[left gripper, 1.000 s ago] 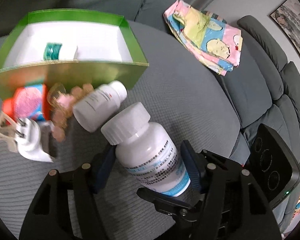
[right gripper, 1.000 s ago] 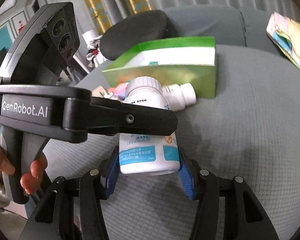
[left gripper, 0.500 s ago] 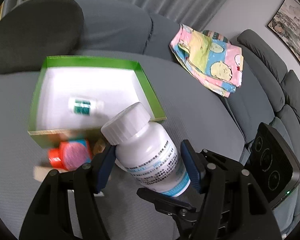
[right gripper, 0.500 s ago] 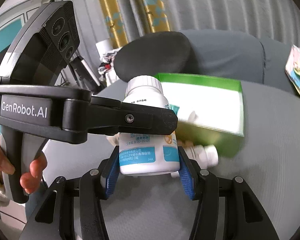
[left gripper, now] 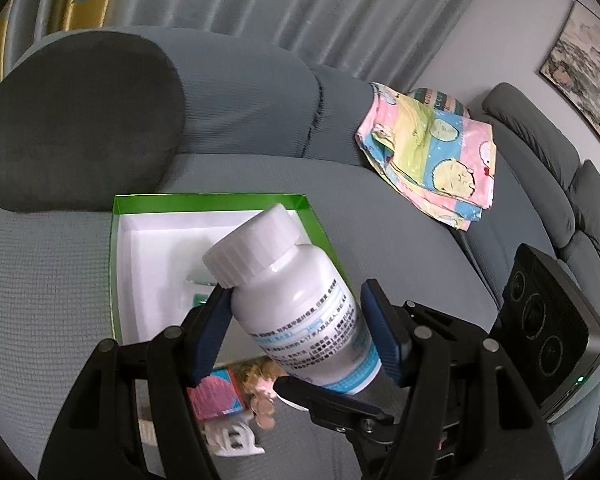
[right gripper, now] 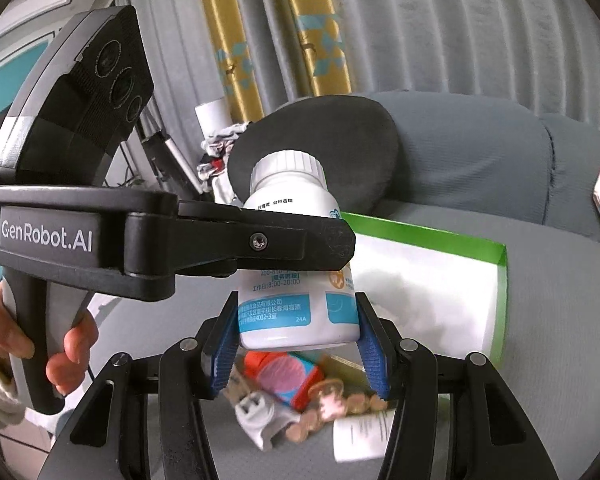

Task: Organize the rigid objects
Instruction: 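Lift the blue-label bottle with the right tool and carry it over the box, then lower the blue-label bottle into the box and open the right tool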

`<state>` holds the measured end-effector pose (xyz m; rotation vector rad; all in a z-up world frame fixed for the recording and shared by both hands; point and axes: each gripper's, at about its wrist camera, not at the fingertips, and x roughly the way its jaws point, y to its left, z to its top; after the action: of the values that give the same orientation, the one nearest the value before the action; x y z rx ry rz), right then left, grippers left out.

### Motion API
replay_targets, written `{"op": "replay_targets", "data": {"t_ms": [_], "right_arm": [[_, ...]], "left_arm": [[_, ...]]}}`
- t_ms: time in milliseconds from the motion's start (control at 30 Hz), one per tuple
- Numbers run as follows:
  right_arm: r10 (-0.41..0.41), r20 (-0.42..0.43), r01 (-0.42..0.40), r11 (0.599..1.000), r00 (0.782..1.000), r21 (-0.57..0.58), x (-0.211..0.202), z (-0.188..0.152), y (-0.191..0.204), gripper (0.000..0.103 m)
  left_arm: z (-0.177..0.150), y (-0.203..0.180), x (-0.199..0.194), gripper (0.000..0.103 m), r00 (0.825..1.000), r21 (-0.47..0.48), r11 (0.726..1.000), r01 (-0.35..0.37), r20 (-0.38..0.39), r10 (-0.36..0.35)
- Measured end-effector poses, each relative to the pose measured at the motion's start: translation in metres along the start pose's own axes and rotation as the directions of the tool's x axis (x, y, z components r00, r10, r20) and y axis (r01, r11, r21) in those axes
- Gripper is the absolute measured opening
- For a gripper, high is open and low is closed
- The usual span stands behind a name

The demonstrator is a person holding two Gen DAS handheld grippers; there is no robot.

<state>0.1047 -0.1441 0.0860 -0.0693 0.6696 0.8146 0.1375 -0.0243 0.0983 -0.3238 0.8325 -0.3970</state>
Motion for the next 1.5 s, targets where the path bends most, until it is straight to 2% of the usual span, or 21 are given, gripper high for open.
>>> {"op": "replay_targets", "data": {"t_ms": [300, 867, 1033, 1500], "right_arm": [[0.034, -0.075, -0.032, 0.999, 0.997, 0.032, 0.051, -0.007, -0.012, 0.055], [0.075, -0.209, -0.057, 0.994, 0.975, 0.091, 0.125, -0.011, -0.033, 0.055], [0.057, -0.234, -0.039, 0.996, 0.971, 0.083, 0.135, -0.009, -0.032, 0.055], [0.044, -0.256, -0.017, 0.994, 0.966, 0.106, 0.142, -0.005, -0.036, 0.055]], "left_arm": [[-0.002, 0.046, 0.028, 0.064, 0.999, -0.094, 0.996, -0.009, -0.05, 0.004], [-0.011, 0.093, 0.065, 0.064, 0.993, -0.192, 0.981, -0.027, -0.119, 0.004], [-0.011, 0.1, 0.071, 0.064, 0.992, -0.211, 0.977, -0.032, -0.127, 0.005], [-0.007, 0.098, 0.078, 0.064, 0.99, -0.184, 0.981, -0.066, -0.138, 0.041]]}}
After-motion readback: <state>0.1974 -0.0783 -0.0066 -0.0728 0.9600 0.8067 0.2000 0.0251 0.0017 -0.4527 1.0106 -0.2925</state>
